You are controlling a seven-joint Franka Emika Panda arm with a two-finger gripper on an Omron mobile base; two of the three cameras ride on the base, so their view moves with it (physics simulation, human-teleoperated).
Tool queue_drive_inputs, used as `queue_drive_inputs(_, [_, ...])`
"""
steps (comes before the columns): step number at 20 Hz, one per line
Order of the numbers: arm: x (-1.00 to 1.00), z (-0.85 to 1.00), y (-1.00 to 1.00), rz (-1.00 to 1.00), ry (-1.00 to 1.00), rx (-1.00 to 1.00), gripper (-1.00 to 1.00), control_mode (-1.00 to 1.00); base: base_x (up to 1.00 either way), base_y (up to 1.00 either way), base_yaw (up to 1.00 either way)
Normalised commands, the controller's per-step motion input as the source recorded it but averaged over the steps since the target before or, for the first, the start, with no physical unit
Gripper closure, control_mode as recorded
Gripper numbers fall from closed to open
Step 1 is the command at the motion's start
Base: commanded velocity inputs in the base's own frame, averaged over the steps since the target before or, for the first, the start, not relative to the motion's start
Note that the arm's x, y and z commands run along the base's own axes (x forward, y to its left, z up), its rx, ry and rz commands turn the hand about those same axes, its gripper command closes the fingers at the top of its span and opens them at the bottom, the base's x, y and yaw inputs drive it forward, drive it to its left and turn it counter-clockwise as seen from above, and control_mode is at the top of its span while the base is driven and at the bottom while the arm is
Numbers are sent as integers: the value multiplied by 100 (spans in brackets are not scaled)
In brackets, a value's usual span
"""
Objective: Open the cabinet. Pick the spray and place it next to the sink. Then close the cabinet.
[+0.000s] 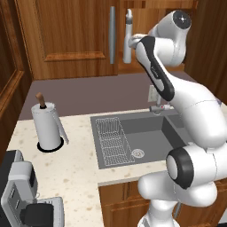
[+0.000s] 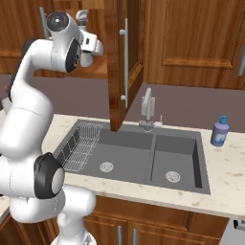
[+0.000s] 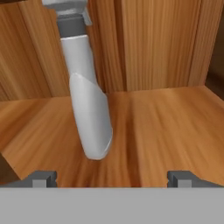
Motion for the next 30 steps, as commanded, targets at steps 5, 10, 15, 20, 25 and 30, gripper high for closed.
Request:
queue_drive_inputs(5, [16, 0, -16, 0, -3, 0, -100, -100, 0, 0, 0])
queue_drive_inputs(10, [2, 37, -4, 0, 0, 0, -100, -100, 0, 0, 0])
queue_drive_inputs(15, [0, 55, 4, 0, 0, 0, -100, -100, 0, 0, 0])
queue_drive_inputs(20, [4, 23, 4, 0, 0, -1, -100, -100, 0, 0, 0])
queue_drive_inputs(25, [17, -3, 8, 0, -1, 0, -100, -100, 0, 0, 0])
queue_drive_inputs(30, [10, -10, 19, 1, -4, 0, -100, -100, 0, 0, 0])
